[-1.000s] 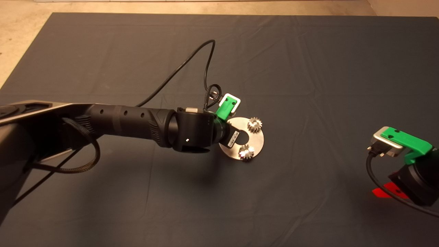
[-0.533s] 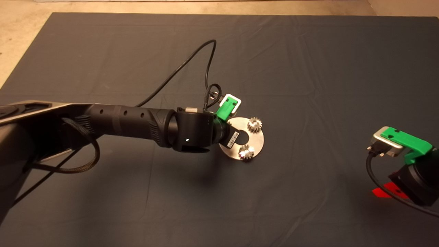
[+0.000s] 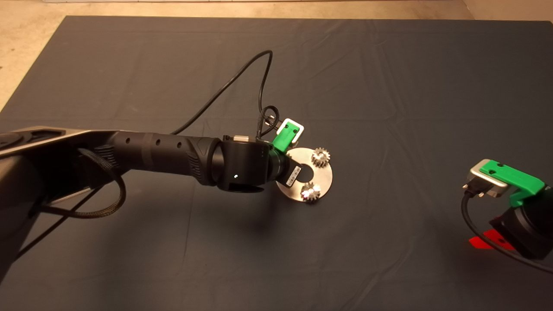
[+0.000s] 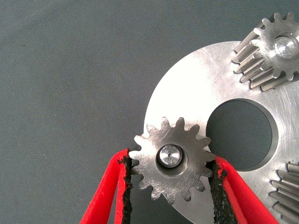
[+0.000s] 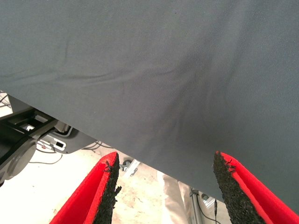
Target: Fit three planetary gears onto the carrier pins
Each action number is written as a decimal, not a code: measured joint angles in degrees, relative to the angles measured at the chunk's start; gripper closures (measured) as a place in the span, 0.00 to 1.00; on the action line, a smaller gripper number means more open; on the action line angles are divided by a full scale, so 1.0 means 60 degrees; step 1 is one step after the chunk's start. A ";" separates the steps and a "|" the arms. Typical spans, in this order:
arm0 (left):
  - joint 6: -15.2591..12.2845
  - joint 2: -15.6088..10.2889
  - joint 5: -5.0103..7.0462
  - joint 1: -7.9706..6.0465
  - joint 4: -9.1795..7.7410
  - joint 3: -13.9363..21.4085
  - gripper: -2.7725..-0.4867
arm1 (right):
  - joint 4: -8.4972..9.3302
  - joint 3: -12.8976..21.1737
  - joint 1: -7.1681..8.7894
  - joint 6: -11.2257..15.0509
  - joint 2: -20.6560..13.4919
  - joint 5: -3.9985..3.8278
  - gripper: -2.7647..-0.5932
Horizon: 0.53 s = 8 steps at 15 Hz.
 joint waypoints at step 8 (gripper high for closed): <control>-0.0004 0.0004 -0.0175 0.0000 -0.0028 0.0000 0.59 | 0.0000 0.0000 0.0000 -0.0004 0.0000 0.0000 0.59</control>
